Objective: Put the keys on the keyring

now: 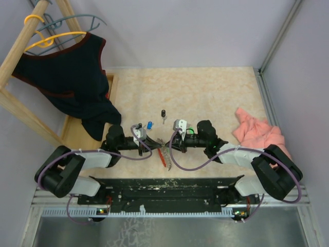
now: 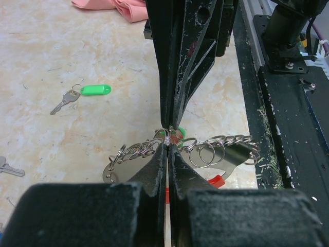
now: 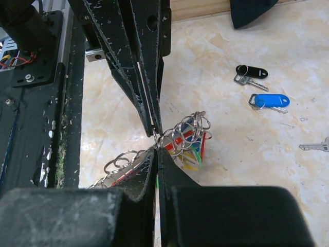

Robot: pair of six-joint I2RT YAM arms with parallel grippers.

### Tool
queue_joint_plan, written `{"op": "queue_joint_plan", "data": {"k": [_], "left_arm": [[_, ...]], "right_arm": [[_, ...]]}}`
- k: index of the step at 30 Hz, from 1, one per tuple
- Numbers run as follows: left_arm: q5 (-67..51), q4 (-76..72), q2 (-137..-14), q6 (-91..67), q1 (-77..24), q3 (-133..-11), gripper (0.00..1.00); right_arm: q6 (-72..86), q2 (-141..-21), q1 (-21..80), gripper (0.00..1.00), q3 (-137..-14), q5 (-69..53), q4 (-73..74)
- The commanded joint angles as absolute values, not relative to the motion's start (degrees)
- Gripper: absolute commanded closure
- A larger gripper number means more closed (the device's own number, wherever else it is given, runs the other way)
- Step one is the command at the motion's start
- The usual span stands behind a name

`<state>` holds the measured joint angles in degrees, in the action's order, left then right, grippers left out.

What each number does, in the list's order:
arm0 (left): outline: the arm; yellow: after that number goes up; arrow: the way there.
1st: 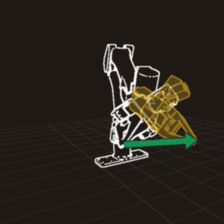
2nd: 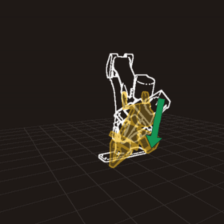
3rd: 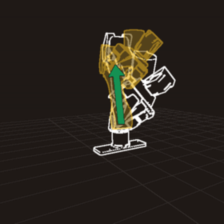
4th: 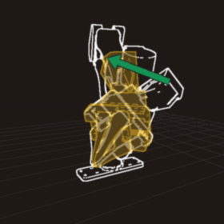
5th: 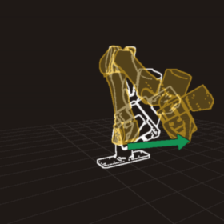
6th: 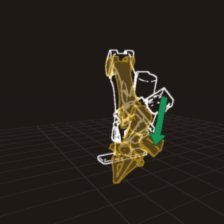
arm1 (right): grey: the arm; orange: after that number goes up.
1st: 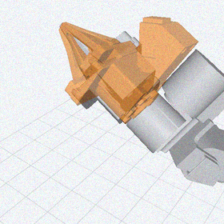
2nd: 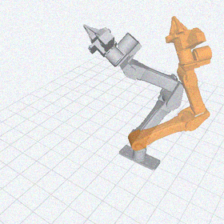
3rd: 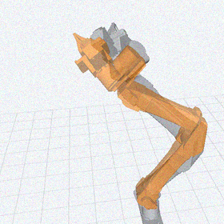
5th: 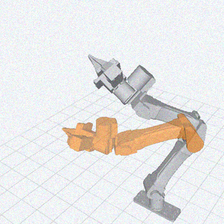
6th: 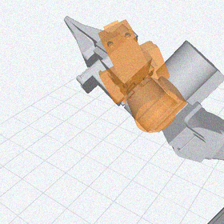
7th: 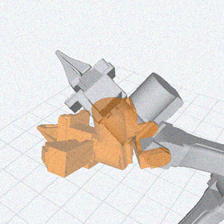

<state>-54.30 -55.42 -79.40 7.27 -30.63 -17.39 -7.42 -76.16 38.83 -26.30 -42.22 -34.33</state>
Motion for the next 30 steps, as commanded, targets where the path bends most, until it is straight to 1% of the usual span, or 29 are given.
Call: {"op": "queue_joint_plan", "data": {"k": [1, 17, 30], "left_arm": [[-56.0, -58.8, -79.7, 6.6, -30.5, -17.6, 0.98], [-56.8, -61.2, -80.4, 5.1, -30.4, -17.3, 0.98], [-57.1, -64.3, -81.6, 3.4, -30.4, -16.9, 0.98]], "right_arm": [[-7.2, -75.7, 38.5, 1.0, -27.3, -44.3, -38.4], [-5.4, -78.0, 38.6, 1.0, -28.0, -44.9, -39.8], [-1.6, -79.6, 38.5, 1.0, -27.5, -47.6, -47.0]]}}
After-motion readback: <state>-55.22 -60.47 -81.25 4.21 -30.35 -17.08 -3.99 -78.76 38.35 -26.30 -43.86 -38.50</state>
